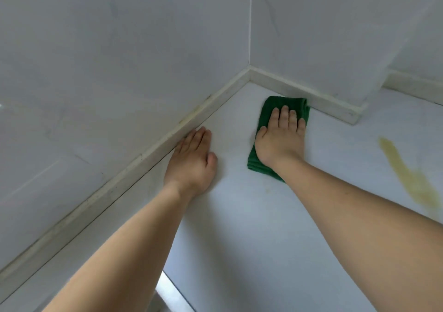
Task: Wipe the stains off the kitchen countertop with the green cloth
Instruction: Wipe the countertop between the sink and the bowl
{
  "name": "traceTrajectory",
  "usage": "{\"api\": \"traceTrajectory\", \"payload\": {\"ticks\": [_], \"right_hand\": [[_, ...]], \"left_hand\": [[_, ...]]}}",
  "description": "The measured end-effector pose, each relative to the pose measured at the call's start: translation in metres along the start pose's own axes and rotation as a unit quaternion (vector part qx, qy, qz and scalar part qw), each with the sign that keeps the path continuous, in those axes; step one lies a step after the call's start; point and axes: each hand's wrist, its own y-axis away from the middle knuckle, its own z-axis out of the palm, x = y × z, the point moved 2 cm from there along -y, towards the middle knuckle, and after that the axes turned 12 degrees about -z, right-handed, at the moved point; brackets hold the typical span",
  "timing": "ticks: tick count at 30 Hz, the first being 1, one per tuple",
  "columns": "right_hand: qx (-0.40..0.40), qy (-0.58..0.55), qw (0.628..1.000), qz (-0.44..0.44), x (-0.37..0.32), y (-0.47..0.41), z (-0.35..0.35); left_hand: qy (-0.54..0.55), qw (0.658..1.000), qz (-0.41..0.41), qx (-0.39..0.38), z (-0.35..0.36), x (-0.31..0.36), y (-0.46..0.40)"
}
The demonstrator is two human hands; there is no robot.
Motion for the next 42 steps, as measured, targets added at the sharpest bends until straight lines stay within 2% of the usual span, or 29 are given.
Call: {"api": "traceTrajectory", "payload": {"ticks": [5, 8, 13, 21, 28, 33, 37, 42], "right_hand": [[0.022, -0.026, 0.999, 0.008, -0.041, 0.12, 0.007], [0.005, -0.025, 1.0, 0.003, -0.052, 0.151, 0.008], [-0.007, -0.009, 1.0, 0.009, -0.042, 0.111, 0.006], [-0.008, 0.013, 1.0, -0.025, -0.014, -0.039, 0.0], [-0.008, 0.023, 0.999, -0.037, -0.011, -0.067, -0.002], [-0.004, 0.006, 1.0, -0.027, -0.018, -0.018, 0.001], [0.004, -0.022, 1.0, -0.01, -0.041, 0.075, 0.007], [0.017, -0.034, 0.998, -0.044, -0.066, 0.165, 0.016]], "left_hand": [[0.005, 1.0, -0.001, -0.011, -0.005, 0.003, 0.005], [0.001, 1.0, -0.004, -0.024, -0.008, 0.003, 0.008], [0.001, 1.0, -0.003, -0.017, -0.008, 0.003, 0.009], [0.0, 1.0, 0.004, -0.002, 0.0, -0.001, 0.002], [0.002, 1.0, 0.009, 0.003, 0.0, -0.001, 0.0], [0.012, 1.0, 0.003, 0.0, -0.001, -0.002, -0.001], [0.009, 1.0, 0.009, -0.009, -0.006, 0.001, 0.006], [0.009, 1.0, 0.015, -0.02, -0.008, -0.001, 0.006]]}}
